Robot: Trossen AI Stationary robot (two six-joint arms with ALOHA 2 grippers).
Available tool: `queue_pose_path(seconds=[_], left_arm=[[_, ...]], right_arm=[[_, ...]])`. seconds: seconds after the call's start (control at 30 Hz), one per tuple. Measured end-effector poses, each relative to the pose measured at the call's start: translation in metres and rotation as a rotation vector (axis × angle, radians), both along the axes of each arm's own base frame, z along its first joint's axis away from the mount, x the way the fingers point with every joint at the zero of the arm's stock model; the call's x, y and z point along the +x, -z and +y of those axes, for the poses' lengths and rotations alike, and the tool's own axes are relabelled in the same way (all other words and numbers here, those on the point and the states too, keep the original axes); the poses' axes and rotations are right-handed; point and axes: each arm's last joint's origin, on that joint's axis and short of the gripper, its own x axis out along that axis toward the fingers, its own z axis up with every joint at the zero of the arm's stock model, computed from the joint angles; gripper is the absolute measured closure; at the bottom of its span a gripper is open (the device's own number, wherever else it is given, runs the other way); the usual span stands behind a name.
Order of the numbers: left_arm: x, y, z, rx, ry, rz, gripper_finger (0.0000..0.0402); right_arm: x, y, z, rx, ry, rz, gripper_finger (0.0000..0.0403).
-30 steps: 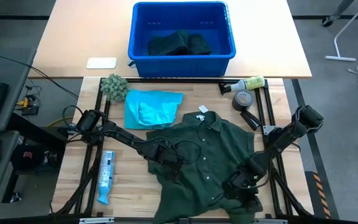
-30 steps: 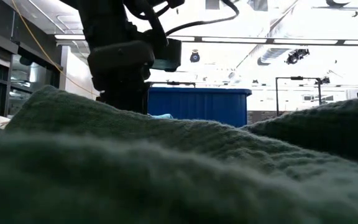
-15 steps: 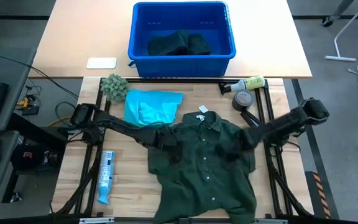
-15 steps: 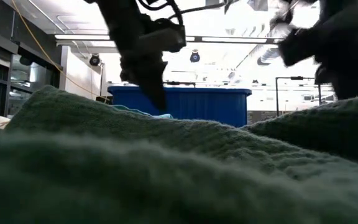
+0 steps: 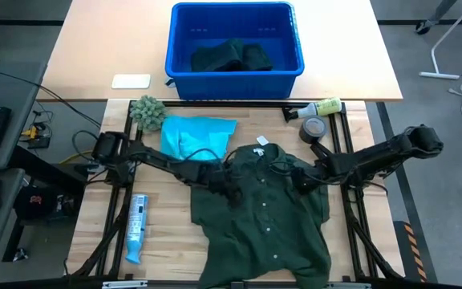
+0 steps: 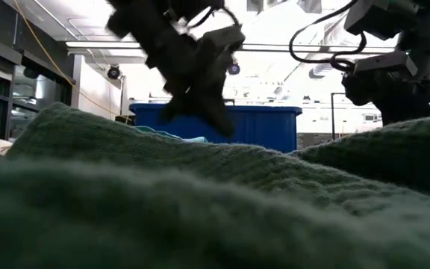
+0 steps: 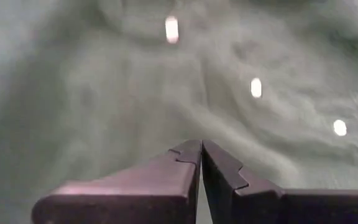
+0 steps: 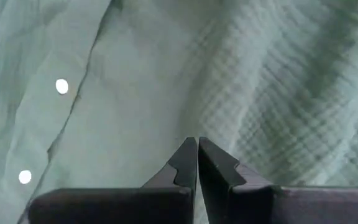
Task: Fold laundry
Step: Fold the green polo shirt from the blue laundry bin
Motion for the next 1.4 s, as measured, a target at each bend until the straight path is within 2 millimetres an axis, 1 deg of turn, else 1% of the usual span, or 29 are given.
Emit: queue_pose_path(seconds=[0.13, 0.23, 0.3, 0.37, 0.47, 0.57, 0.67, 0.8, 0.87, 0.97, 1.07, 1.17, 1.27, 1.4], left_arm=[[-0.015, 0.025, -0.008, -0.121, -0.081, -0.018, 0.0402], [-0.025, 0.036, -0.006, -0.151, -0.137, 0.018, 0.0402], [-0.03, 0.043, -0.004, -0.158, -0.157, 0.035, 0.0402], [-0.039, 0.052, 0.001, -0.152, -0.174, 0.076, 0.0401], [-0.048, 0.059, 0.013, -0.181, -0.18, 0.144, 0.0401], [-0.052, 0.064, 0.027, -0.175, -0.142, 0.176, 0.0401], [-0.054, 0.061, 0.042, -0.124, -0.088, 0.185, 0.0401], [-0.057, 0.051, 0.07, 0.001, -0.149, 0.172, 0.0401], [-0.06, 0.047, 0.084, 0.048, -0.167, 0.179, 0.0401], [-0.064, 0.043, 0.106, 0.096, -0.166, 0.185, 0.0401], [-0.069, 0.038, 0.121, 0.08, -0.181, 0.178, 0.0402], [-0.072, 0.025, 0.127, 0.067, -0.192, 0.136, 0.0402], [-0.074, 0.008, 0.125, 0.099, -0.176, 0.087, 0.0402], [-0.08, -0.014, 0.12, 0.157, -0.17, 0.032, 0.0402]], right_arm=[[0.003, 0.002, -0.001, -0.019, 0.04, -0.007, 0.0403], [0.006, 0.007, -0.005, -0.04, 0.069, 0.006, 0.0403], [0.01, 0.013, -0.01, -0.05, 0.089, 0.038, 0.0403], [0.014, 0.02, -0.019, -0.061, 0.113, 0.065, 0.0403], [0.021, 0.032, -0.033, -0.069, 0.165, 0.094, 0.0403], [0.027, 0.04, -0.048, -0.069, 0.232, 0.105, 0.0403], [0.029, 0.043, -0.064, -0.112, 0.354, 0.099, 0.0403], [0.024, 0.041, -0.087, -0.184, 0.536, 0.082, 0.0403], [0.021, 0.04, -0.096, -0.194, 0.599, 0.081, 0.0403], [0.018, 0.04, -0.108, -0.186, 0.637, 0.082, 0.0403], [0.019, 0.037, -0.112, -0.152, 0.6, 0.056, 0.0403], [0.025, 0.024, -0.111, -0.172, 0.526, 0.01, 0.0403], [0.028, 0.003, -0.111, -0.224, 0.478, -0.05, 0.0403], [0.027, -0.021, -0.111, -0.276, 0.438, -0.12, 0.0403]])
